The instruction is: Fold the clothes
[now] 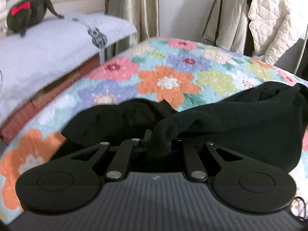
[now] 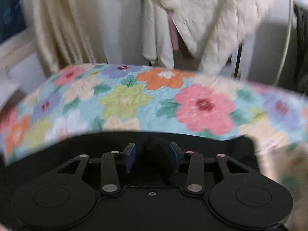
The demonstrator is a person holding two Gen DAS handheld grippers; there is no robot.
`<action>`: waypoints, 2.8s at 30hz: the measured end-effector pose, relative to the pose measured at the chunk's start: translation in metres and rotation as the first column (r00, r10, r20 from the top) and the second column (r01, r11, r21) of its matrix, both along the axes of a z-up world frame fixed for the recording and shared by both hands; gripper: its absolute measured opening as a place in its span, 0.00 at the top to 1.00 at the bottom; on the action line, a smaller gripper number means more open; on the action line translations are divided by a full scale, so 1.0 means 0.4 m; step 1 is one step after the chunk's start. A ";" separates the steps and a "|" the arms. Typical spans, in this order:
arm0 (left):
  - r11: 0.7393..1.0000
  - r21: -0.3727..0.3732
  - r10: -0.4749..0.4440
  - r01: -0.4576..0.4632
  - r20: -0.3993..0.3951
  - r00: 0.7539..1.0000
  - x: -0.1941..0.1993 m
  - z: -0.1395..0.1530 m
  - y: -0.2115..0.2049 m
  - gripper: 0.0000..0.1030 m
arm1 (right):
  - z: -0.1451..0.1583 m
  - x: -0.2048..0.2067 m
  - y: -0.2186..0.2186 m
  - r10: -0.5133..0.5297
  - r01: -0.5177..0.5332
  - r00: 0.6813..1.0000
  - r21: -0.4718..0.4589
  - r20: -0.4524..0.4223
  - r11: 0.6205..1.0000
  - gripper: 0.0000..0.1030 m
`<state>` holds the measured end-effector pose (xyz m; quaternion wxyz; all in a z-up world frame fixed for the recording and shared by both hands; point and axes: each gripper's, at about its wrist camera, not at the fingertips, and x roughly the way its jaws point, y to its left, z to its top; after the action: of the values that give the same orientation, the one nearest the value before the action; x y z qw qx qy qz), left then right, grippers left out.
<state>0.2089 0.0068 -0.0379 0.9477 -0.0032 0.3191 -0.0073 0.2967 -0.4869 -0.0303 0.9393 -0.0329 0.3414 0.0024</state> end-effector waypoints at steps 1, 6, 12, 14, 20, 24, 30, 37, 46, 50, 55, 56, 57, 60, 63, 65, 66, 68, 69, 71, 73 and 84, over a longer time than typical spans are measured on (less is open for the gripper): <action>1.000 0.007 0.002 -0.002 0.004 1.000 0.002 0.000 -0.004 0.90 | -0.009 -0.028 -0.002 0.012 -0.013 1.000 -0.063 -0.011 0.998 0.46; 0.999 0.033 -0.001 0.001 0.018 1.000 0.006 -0.008 -0.011 0.90 | -0.112 -0.061 -0.077 -0.027 0.008 0.987 -0.116 -0.160 0.993 0.46; 1.000 0.006 -0.001 0.000 0.035 0.999 -0.001 0.000 0.000 0.90 | -0.172 -0.013 -0.139 -0.061 0.043 0.988 -0.131 -0.140 0.990 0.96; 1.000 0.000 -0.002 0.002 0.040 0.999 0.002 0.005 0.002 0.90 | -0.131 -0.001 -0.161 -0.099 0.089 0.992 -0.126 -0.073 0.988 0.96; 0.993 -0.103 0.065 -0.066 -0.013 0.998 0.023 -0.013 0.037 0.89 | 0.018 0.093 -0.253 -0.167 0.170 0.985 -0.098 0.038 0.981 0.96; 0.978 -0.173 0.108 -0.118 -0.064 0.992 0.032 -0.044 0.067 0.79 | 0.027 0.230 -0.276 -0.175 0.173 0.985 -0.166 -0.002 0.971 0.88; 0.954 -0.249 0.154 -0.167 -0.072 0.985 0.028 -0.054 0.093 0.63 | 0.018 0.277 -0.305 -0.360 0.362 0.932 -0.089 0.039 0.928 0.45; 0.927 -0.322 0.205 -0.191 0.010 0.979 0.005 -0.026 0.108 0.54 | -0.039 0.046 -0.328 -0.422 0.402 0.907 0.337 -0.015 0.852 0.43; 0.967 -0.156 0.220 -0.201 0.118 0.968 0.012 -0.028 0.054 0.56 | -0.156 0.044 -0.240 -0.248 0.255 0.966 0.476 -0.078 0.842 0.42; 0.968 -0.113 0.240 -0.226 0.129 0.962 0.011 -0.024 0.054 0.63 | -0.191 0.102 -0.204 -0.201 0.227 0.974 0.375 -0.106 0.899 0.95; 0.953 -0.117 0.288 -0.278 0.071 0.955 0.019 -0.039 0.072 0.59 | -0.094 0.035 -0.226 -0.214 0.100 0.965 0.541 0.151 0.835 0.95; 0.951 -0.119 0.290 -0.284 0.033 0.956 0.027 -0.050 0.078 0.55 | -0.086 0.030 -0.233 -0.215 0.081 0.962 0.573 0.170 0.816 0.95; 0.949 -0.121 0.292 -0.291 -0.006 0.956 0.034 -0.061 0.083 0.55 | -0.088 0.038 -0.227 -0.207 0.094 0.968 0.553 0.145 0.828 0.95; 0.946 -0.132 0.291 -0.295 -0.046 0.956 0.033 -0.060 0.097 0.55 | -0.113 0.073 -0.174 -0.177 0.163 0.984 0.367 0.002 0.916 0.93; 0.938 -0.169 0.305 -0.304 -0.018 0.952 0.009 -0.021 0.117 0.43 | -0.138 0.057 -0.156 -0.232 0.251 0.968 0.330 -0.098 0.910 0.80; 0.929 -0.214 0.316 -0.301 0.038 0.948 -0.025 0.007 0.133 0.39 | -0.146 0.022 -0.175 -0.291 0.314 0.949 0.386 -0.120 0.867 0.56; 0.929 -0.224 0.318 -0.295 0.073 0.945 -0.044 0.022 0.136 0.38 | -0.147 0.003 -0.186 -0.319 0.339 0.940 0.406 -0.119 0.849 0.44; 0.937 -0.232 0.297 -0.262 0.131 0.946 -0.076 0.052 0.132 0.35 | -0.152 -0.032 -0.210 -0.369 0.383 0.922 0.435 -0.119 0.815 0.41; 0.945 -0.230 0.270 -0.232 0.154 0.950 -0.090 0.066 0.124 0.34 | -0.158 -0.040 -0.228 -0.384 0.398 0.914 0.452 -0.127 0.798 0.38; 0.972 -0.200 0.156 -0.122 0.161 0.975 -0.095 0.077 0.078 0.34 | -0.175 -0.063 -0.262 -0.411 0.426 0.899 0.520 -0.151 0.740 0.32; 0.988 -0.154 0.023 0.001 0.153 0.988 -0.095 0.077 0.015 0.34 | -0.210 -0.075 -0.299 -0.433 0.445 0.883 0.621 -0.183 0.646 0.25; 0.900 0.148 -0.408 0.410 -0.043 0.912 -0.074 -0.061 -0.283 0.32 | -0.267 0.057 -0.338 -0.534 0.400 0.844 0.726 -0.054 0.559 0.90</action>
<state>0.1791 -0.1065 -0.0623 0.9207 0.1369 0.3173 -0.1811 0.3195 -0.6219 -0.1371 0.8683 0.4250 0.2270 -0.1181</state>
